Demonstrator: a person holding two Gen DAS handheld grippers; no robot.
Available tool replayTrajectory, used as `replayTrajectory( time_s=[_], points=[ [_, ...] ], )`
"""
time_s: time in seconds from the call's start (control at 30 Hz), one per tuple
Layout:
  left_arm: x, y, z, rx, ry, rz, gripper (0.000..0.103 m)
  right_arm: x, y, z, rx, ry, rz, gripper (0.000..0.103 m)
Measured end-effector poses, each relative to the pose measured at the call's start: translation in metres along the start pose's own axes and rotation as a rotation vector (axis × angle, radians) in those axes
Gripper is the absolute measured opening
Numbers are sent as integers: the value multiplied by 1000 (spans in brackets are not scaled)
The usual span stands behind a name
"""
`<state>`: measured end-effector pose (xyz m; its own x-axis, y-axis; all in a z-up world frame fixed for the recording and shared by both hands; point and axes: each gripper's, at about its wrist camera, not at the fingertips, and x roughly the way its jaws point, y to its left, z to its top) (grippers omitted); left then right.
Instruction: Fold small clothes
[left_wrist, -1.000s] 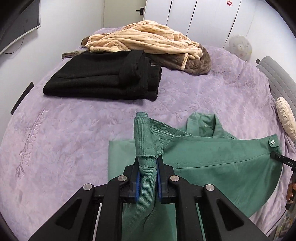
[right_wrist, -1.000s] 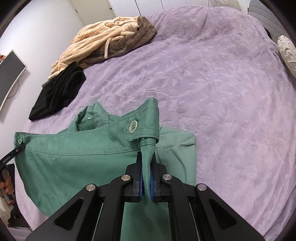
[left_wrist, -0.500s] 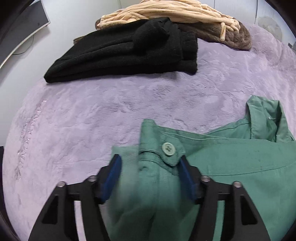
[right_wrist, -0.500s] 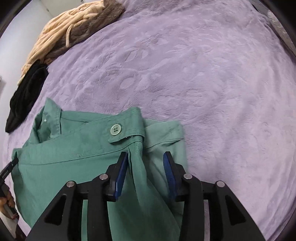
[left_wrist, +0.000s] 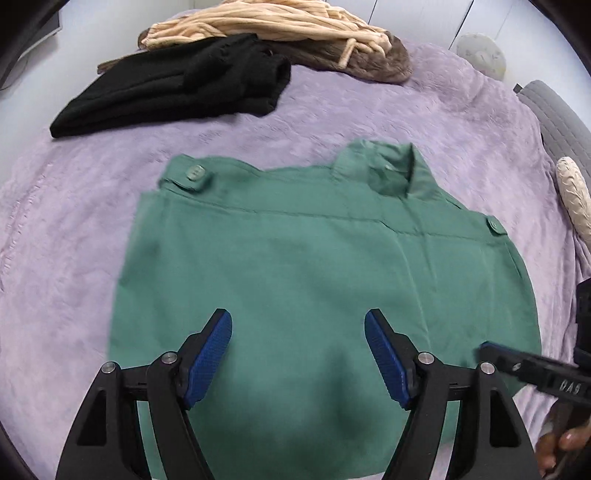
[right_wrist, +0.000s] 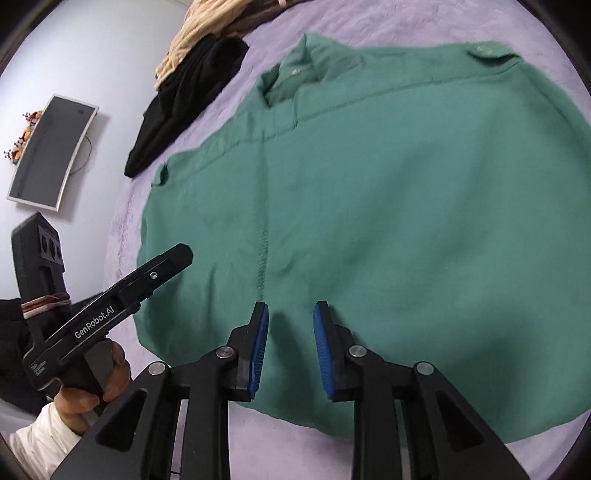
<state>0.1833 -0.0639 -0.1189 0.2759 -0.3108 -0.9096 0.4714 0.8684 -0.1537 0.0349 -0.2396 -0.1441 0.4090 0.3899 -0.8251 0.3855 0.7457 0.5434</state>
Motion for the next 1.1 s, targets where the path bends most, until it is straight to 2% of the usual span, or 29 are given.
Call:
replayTrajectory(
  time_s=[0.07,0.13,0.27,0.33,0.37,0.4,0.43,0.53,0.63,0.73,0.83,0.97,1.1],
  points=[
    [13,-10,-13,-16,25,21,75,10,-4,-5,-46,9,-67,23],
    [27,-5,-29,-29,50,72,75,2,-19,-6,-56,4,-87,10],
    [25,39,-52,-32,41,149,75,-38,-67,-6,-51,-40,-195,6],
    [17,60,-57,-39,38,140,75,-58,-92,-9,-25,-64,-253,5],
    [13,66,-58,-39,37,140,71,-68,-105,-10,-11,-76,-301,4],
    [11,69,-59,-29,40,144,60,-77,-118,-10,8,-89,-339,3],
    [8,71,-59,-15,43,148,59,-87,-132,-11,42,-101,-353,0],
    [0,77,-60,-8,34,147,59,-109,-158,-13,184,-147,-339,0],
    [-11,84,-60,-15,34,160,59,-130,-162,-10,271,-213,-328,1],
    [-30,89,-53,-39,8,200,59,-139,-143,7,211,-270,-301,1],
    [-37,89,-30,-31,-39,203,59,-128,-123,37,132,-263,-292,1],
    [-13,91,15,-60,-80,219,59,-94,-121,63,111,-229,-316,1],
    [28,103,42,-125,-57,286,59,-67,-152,75,166,-190,-318,0]
  ],
)
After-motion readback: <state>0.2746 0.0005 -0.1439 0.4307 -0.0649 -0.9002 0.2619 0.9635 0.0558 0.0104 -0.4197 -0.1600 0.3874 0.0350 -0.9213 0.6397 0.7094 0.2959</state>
